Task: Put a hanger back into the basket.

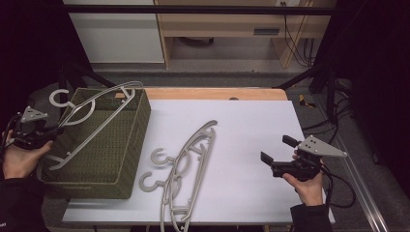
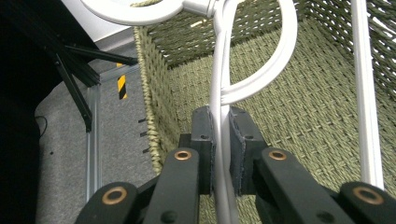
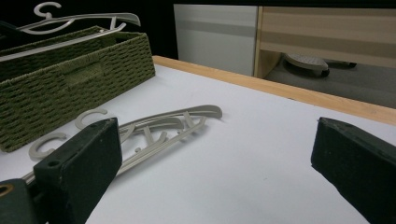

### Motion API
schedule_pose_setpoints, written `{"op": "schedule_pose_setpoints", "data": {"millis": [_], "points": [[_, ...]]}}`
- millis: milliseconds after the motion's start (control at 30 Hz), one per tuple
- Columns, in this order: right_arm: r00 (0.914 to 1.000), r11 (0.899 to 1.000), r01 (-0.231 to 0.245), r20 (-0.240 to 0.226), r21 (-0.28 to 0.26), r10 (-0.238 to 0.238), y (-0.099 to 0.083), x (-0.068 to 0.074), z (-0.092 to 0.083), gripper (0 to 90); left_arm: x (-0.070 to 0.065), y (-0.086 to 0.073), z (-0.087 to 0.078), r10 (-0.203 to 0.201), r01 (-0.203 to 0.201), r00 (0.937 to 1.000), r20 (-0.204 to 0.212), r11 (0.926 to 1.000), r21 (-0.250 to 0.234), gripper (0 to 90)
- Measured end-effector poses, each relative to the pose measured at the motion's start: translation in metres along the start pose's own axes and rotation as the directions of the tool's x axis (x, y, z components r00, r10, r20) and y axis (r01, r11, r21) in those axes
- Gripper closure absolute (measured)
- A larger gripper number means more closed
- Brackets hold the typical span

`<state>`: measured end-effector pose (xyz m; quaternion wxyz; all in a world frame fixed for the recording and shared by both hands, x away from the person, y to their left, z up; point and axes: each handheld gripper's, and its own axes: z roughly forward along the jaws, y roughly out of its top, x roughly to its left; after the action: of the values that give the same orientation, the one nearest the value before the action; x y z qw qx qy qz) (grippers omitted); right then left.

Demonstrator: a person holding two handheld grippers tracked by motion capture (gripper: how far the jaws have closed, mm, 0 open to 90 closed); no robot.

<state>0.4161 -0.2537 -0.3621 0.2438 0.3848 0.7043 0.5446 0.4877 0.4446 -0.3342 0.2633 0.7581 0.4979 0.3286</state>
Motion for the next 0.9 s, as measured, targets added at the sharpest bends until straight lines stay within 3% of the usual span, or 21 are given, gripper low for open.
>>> {"op": "schedule_pose_setpoints", "data": {"millis": [200, 333, 433, 567, 700, 800, 900], "points": [[1.0000, 1.000, 0.000, 0.002, 0.002, 0.000, 0.000, -0.001, 0.000, 2.2, -0.004, 0.000, 0.006, 0.052, -0.051, 0.9981, -0.033, 0.9980, 0.036, 81.7], [1.0000, 1.000, 0.000, 0.003, 0.001, 0.000, -0.001, -0.001, 0.000, 2.2, -0.003, -0.002, 0.008, 0.051, -0.050, 0.9982, -0.032, 0.9982, 0.034, 81.7], [1.0000, 1.000, 0.001, 0.003, 0.005, -0.001, -0.001, -0.001, 0.001, 2.2, 0.000, -0.006, 0.010, 0.065, -0.062, 0.9960, -0.061, 0.9964, 0.057, 81.7], [1.0000, 1.000, -0.001, 0.001, 0.005, 0.001, -0.001, 0.000, 0.002, 2.2, -0.001, -0.008, 0.013, 0.062, -0.059, 0.9965, -0.056, 0.9968, 0.053, 81.7], [1.0000, 1.000, 0.001, 0.000, 0.010, -0.001, -0.001, 0.000, 0.002, 2.3, -0.011, -0.011, 0.026, 0.106, -0.100, 0.9927, -0.057, 0.9897, 0.103, 81.7], [1.0000, 1.000, -0.001, 0.001, 0.008, 0.001, -0.001, 0.000, 0.002, 2.3, -0.015, -0.014, 0.031, 0.107, -0.101, 0.9932, -0.047, 0.9883, 0.114, 81.6], [1.0000, 1.000, 0.000, 0.004, 0.004, 0.000, -0.001, -0.001, 0.001, 2.3, -0.017, -0.017, 0.036, 0.080, -0.075, 0.9962, -0.034, 0.9899, 0.120, 81.5]]}}
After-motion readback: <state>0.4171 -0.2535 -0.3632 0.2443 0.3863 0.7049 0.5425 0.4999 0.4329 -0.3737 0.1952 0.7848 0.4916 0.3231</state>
